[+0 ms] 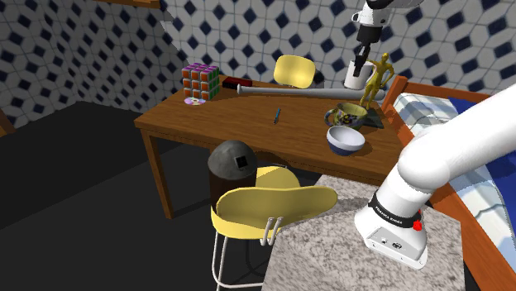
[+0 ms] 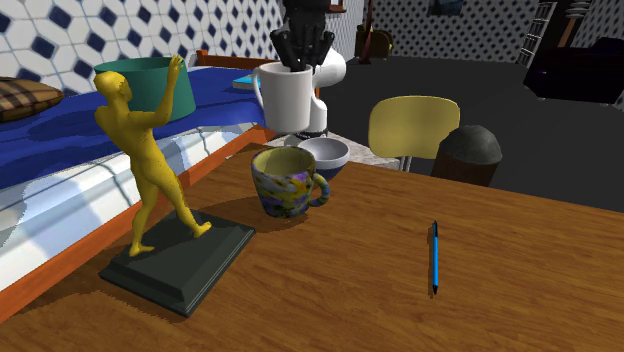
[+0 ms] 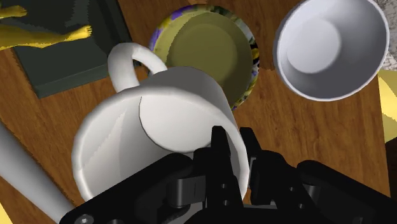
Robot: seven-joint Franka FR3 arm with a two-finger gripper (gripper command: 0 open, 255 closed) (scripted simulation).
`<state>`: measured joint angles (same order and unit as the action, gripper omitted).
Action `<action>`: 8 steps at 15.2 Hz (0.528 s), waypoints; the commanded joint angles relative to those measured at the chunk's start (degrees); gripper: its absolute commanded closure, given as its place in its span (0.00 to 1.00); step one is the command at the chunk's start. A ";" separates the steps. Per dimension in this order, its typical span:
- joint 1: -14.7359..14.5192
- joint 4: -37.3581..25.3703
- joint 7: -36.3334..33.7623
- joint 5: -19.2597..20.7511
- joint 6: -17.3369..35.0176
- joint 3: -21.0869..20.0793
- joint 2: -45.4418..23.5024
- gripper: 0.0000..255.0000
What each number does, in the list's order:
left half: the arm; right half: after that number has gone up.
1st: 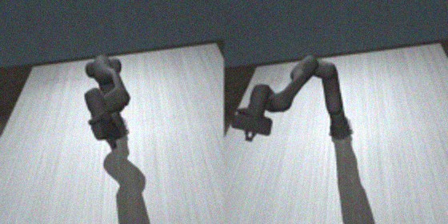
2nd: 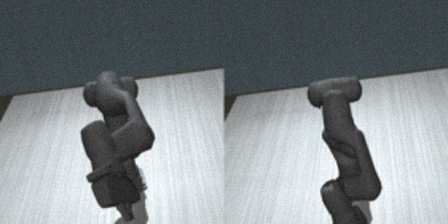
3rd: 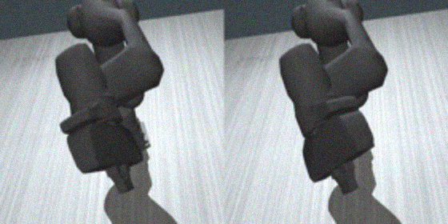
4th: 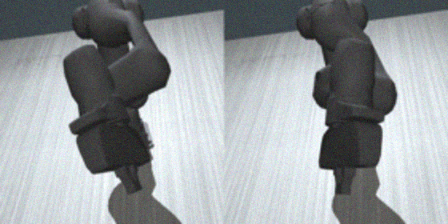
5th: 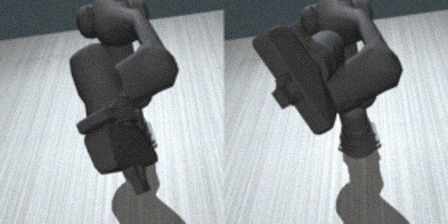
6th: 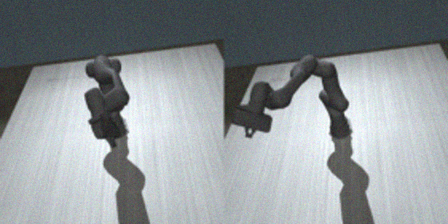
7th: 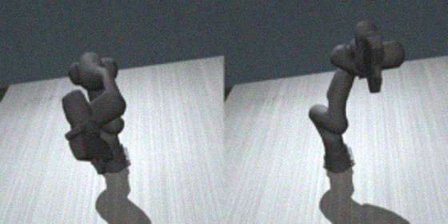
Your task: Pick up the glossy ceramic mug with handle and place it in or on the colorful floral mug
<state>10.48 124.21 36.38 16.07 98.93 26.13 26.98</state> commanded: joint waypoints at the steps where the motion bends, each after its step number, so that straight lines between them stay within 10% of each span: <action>1: 1.52 3.49 -0.04 1.83 -2.11 -0.84 5.76 1.00; 8: 1.95 8.86 -0.61 2.66 3.15 0.12 5.87 1.00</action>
<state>12.25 132.04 35.83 18.47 101.37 26.12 32.48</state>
